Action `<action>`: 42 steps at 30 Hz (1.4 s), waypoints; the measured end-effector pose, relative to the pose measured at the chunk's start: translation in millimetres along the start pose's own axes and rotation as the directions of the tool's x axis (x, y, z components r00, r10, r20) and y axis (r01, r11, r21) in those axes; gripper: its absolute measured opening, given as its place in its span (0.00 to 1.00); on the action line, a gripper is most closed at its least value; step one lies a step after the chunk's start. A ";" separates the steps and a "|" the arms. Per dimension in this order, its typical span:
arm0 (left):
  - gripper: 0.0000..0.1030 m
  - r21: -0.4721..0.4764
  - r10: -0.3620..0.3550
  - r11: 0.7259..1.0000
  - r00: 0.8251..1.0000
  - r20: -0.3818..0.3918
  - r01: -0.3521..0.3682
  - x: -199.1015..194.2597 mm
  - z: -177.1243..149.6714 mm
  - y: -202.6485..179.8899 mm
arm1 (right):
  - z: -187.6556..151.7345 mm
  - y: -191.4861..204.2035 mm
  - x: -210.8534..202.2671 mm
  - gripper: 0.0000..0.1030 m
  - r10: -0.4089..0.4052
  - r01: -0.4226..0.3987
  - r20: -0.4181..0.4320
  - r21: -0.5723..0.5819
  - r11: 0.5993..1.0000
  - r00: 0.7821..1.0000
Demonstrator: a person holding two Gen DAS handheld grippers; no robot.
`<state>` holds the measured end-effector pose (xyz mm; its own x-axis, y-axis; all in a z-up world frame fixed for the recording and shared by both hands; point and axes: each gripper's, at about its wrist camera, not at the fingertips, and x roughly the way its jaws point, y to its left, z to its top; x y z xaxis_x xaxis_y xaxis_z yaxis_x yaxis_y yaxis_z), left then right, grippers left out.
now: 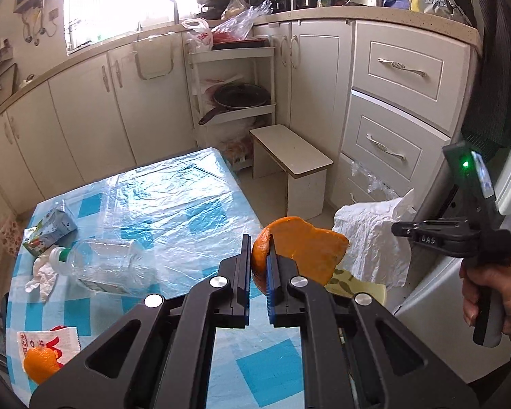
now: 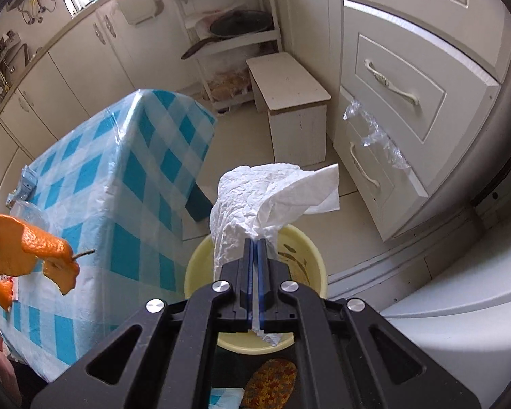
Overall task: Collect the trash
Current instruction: 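Carry the bag and peel to the yellow bucket and open both tools, then move both open tools back over the table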
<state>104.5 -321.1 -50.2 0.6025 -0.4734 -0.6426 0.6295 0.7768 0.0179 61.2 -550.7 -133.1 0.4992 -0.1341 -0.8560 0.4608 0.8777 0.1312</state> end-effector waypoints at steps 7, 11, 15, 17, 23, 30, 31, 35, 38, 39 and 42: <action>0.07 -0.016 -0.044 0.999 0.999 -0.018 0.044 8.8 0.7 -11.1 | -13.2 2.8 38.6 0.03 -0.024 0.018 -0.129 -0.054 0.998 0.991; 0.07 -0.023 -0.073 0.997 0.997 -0.032 0.073 15.6 1.2 -19.0 | -17.7 0.9 51.9 0.03 -0.034 0.025 -0.185 -0.051 0.998 0.982; 0.07 -0.023 -0.092 0.996 0.994 -0.058 0.091 27.0 -2.1 -29.5 | -15.4 -7.6 47.8 0.42 -0.012 0.011 -0.188 -0.004 1.000 0.982; 0.07 -0.021 -0.100 0.995 0.992 -0.076 0.099 34.4 -4.2 -35.7 | -13.3 -8.8 42.9 0.47 -0.004 0.006 -0.171 0.009 1.000 0.985; 0.07 -0.012 -0.114 0.993 0.983 -0.145 0.113 65.1 -12.3 -62.8 | 9.1 -33.2 5.7 0.50 0.025 -0.021 -0.020 0.171 0.985 0.999; 0.09 -0.006 -0.125 0.992 0.959 -0.253 0.128 108.8 -19.7 -101.5 | 35.0 -34.8 -36.6 0.54 0.125 -0.163 0.155 0.259 0.952 0.980; 0.14 -0.006 -0.127 0.991 0.956 -0.263 0.130 112.0 -18.7 -103.9 | 37.3 -33.0 -39.5 0.55 0.135 -0.175 0.164 0.258 0.950 0.977; 0.39 -0.042 -0.130 0.991 0.959 -0.250 0.124 115.6 -13.4 -100.7 | 46.5 -28.2 -42.7 0.57 0.168 -0.213 0.185 0.255 0.943 0.968; 0.44 -0.041 -0.125 0.992 0.964 -0.236 0.118 113.5 -10.9 -97.5 | 50.7 -24.1 -45.3 0.57 0.180 -0.228 0.196 0.259 0.939 0.964; 0.44 -0.036 -0.120 0.993 0.964 -0.236 0.115 113.3 -10.1 -96.7 | 52.3 -22.7 -46.7 0.57 0.183 -0.233 0.204 0.260 0.937 0.962; 0.44 -0.048 -0.123 0.992 0.964 -0.235 0.115 110.7 -8.3 -91.9 | 53.2 -17.0 -51.1 0.58 0.187 -0.241 0.220 0.257 0.936 0.957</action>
<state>109.2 -441.4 -129.4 0.3883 -0.4541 -0.8019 0.6701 0.7365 -0.0925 66.9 -583.2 -65.0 0.7256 -0.0660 -0.6849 0.4991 0.7357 0.4579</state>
